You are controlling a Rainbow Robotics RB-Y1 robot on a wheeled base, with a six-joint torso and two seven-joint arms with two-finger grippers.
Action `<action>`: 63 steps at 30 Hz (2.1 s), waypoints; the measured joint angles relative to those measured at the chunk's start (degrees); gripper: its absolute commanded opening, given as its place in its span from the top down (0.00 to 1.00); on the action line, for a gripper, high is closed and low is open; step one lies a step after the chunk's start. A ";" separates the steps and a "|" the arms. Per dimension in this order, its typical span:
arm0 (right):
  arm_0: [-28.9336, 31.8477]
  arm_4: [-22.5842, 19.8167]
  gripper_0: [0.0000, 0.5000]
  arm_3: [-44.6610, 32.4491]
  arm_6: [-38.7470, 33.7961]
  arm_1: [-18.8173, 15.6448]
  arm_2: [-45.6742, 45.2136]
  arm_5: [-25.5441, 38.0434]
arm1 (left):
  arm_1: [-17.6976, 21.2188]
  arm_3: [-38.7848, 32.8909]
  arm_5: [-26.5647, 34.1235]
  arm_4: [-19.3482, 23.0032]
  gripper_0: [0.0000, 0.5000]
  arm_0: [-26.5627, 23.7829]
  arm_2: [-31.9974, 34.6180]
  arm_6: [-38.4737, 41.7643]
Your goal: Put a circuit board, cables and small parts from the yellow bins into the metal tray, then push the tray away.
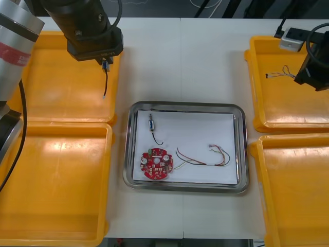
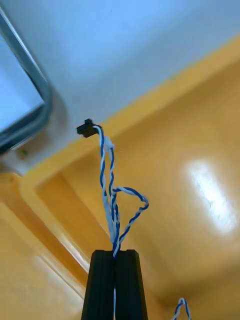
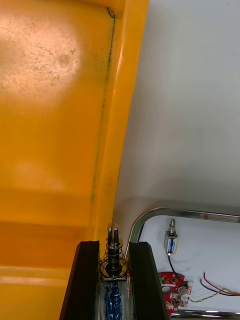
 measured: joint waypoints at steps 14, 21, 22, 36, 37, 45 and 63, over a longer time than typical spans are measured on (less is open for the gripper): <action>2.24 -13.32 1.00 -13.27 -0.13 -1.35 4.93 -0.31 | -0.01 -0.10 0.01 0.28 1.00 0.02 0.00 0.00; 2.24 -13.53 1.00 -18.49 -1.43 -2.44 12.84 -4.14 | -0.01 -0.13 0.01 0.33 1.00 0.02 0.00 0.00; 2.24 -13.25 1.00 -19.29 -1.87 -2.44 13.80 -4.56 | -0.01 -0.13 0.01 0.34 1.00 0.02 0.00 0.00; 1.43 -5.92 1.00 -24.73 -10.91 -2.44 28.15 -10.24 | -0.01 -0.23 0.01 0.60 1.00 0.03 0.01 0.00; 1.43 -5.13 1.00 -24.72 -10.91 -2.44 29.04 -10.91 | -0.01 -0.24 0.01 0.61 1.00 0.03 0.01 0.00; 1.15 0.43 1.00 -22.38 -10.92 -1.76 35.12 -15.88 | -0.01 -0.27 0.05 0.62 1.00 0.03 0.01 0.00; 1.07 7.15 1.00 -13.52 -10.92 2.98 40.18 -22.73 | -0.01 -0.50 1.23 0.63 1.00 0.03 0.02 0.00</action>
